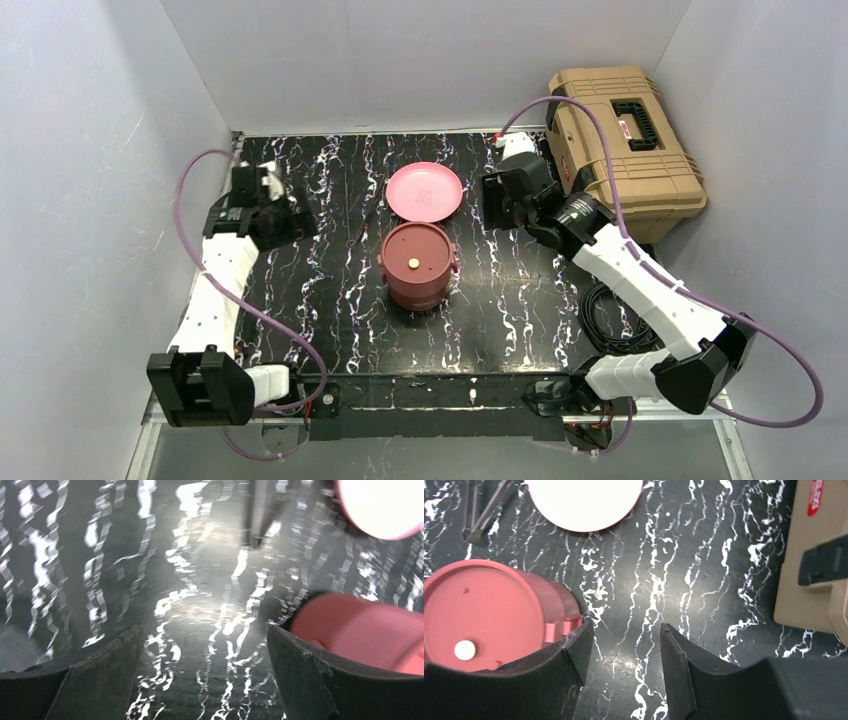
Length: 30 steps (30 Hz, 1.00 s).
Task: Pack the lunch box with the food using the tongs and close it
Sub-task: Close the box lid on the packing box, then pick up the box lid from the center of the board.
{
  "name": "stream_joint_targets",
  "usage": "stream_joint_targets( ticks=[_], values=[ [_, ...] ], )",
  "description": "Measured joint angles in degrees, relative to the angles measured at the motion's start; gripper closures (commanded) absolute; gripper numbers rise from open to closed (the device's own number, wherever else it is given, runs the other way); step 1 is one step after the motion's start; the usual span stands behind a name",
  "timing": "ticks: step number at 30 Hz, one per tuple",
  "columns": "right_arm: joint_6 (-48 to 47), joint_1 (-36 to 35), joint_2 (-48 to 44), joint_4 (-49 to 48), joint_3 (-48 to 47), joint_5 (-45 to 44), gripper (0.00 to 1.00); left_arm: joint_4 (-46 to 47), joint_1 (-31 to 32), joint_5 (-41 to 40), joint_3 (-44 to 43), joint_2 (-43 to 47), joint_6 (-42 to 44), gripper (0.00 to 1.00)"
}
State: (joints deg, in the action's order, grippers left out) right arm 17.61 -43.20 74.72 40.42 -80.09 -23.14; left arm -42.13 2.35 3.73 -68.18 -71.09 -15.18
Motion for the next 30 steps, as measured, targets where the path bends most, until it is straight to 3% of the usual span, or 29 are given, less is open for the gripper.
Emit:
stream_joint_targets(
  ticks=[5, 9, 13, 19, 30],
  values=[
    [-1.2, 4.7, -3.7, -0.5, 3.9, 2.1, 0.37, 2.1, -14.4, -2.0, 8.7, 3.9, -1.2, 0.02],
    [-1.6, 7.4, -7.1, -0.9, 6.3, 4.0, 0.37, 2.6, -20.2, -6.3, 12.7, 5.5, -3.3, 0.02],
    [-1.7, 8.9, -8.6, -1.9, 7.9, 5.7, 0.37, 3.2, -22.4, -11.9, 15.7, 8.6, -5.1, 0.03],
    [-1.9, 9.5, -8.8, -2.2, 9.6, 8.0, 0.37, 3.9, -23.7, -18.3, 20.4, 12.8, -6.9, 0.12],
    [-2.0, 10.2, -9.1, -3.5, 10.3, 10.8, 0.37, 5.3, -24.0, -27.9, 20.5, 3.6, -4.3, 0.41]
  ],
)
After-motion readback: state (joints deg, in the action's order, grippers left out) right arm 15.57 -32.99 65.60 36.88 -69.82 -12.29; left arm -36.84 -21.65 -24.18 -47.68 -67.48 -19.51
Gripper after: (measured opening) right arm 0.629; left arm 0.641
